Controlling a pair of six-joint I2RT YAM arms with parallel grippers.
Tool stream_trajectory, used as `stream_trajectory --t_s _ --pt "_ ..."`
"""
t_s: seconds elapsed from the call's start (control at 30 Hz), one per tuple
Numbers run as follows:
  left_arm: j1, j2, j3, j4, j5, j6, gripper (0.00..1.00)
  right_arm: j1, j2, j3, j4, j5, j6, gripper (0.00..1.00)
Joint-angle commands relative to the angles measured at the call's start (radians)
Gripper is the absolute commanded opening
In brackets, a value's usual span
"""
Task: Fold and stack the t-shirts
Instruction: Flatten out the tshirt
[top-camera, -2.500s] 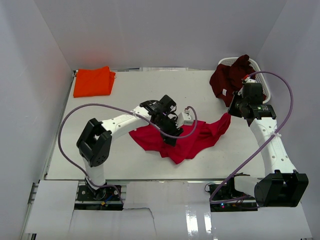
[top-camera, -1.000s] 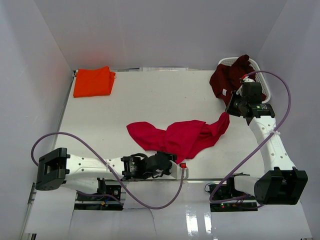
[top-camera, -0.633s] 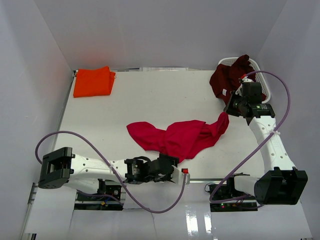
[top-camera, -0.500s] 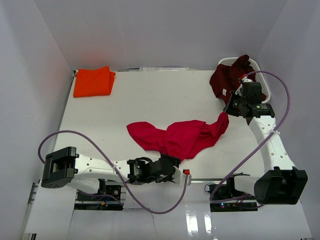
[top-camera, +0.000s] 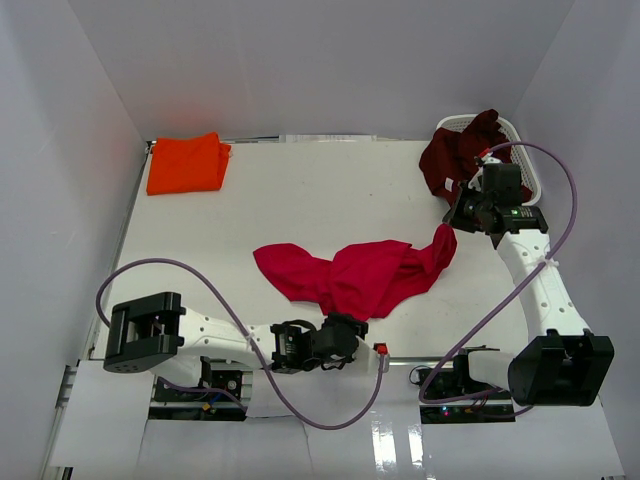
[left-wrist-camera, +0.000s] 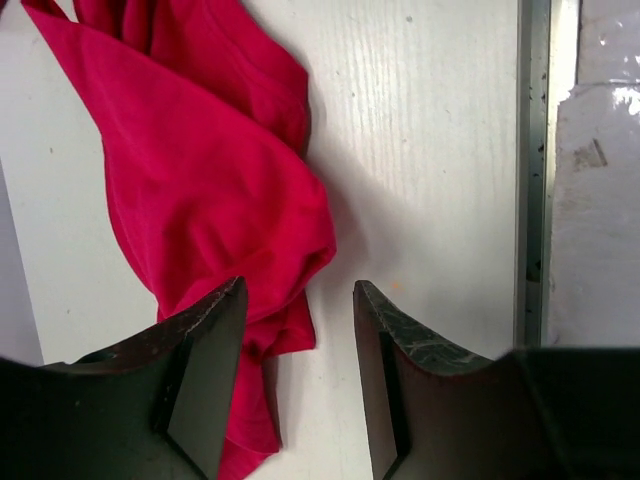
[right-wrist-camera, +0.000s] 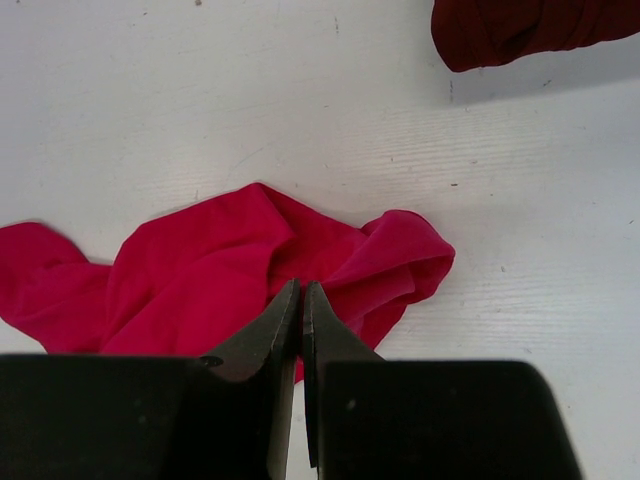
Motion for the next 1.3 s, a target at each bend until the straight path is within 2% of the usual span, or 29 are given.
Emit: stream_trajectory --t_s 0.0,0.4,0.47,0.5,0.63,0.77,1.07,1.2,1.27 --pt "-0.006 0.012 0.006 0.080 -0.028 0.022 0.57 -0.006 0.005 -0.011 0.051 -0.023 0.001 0.08" --pt "-0.006 0.072 -0.003 0.121 -0.013 0.008 0.58 -0.009 0.010 -0.026 0.058 -0.030 -0.005 0.08" --pt "-0.006 0.079 0.000 0.123 -0.010 0.008 0.56 -0.009 0.007 -0.031 0.061 -0.032 -0.005 0.08" --pt "-0.006 0.090 0.003 0.125 -0.001 0.008 0.51 -0.009 0.006 -0.031 0.061 -0.034 -0.005 0.08" --pt "-0.006 0.134 0.018 0.126 0.013 -0.007 0.45 -0.012 0.009 -0.034 0.063 -0.035 -0.008 0.08" --pt "-0.006 0.154 0.032 0.126 0.019 -0.007 0.34 -0.018 0.005 -0.044 0.069 -0.040 -0.011 0.08" --pt "0.000 0.153 0.040 0.128 -0.019 -0.013 0.21 -0.021 0.001 -0.057 0.075 -0.050 -0.014 0.08" --pt "0.003 0.168 0.060 0.128 -0.065 -0.023 0.01 -0.021 -0.004 -0.057 0.074 -0.052 -0.014 0.08" --pt "0.003 0.171 0.064 0.129 -0.070 -0.029 0.00 -0.021 -0.004 -0.057 0.072 -0.053 -0.014 0.08"
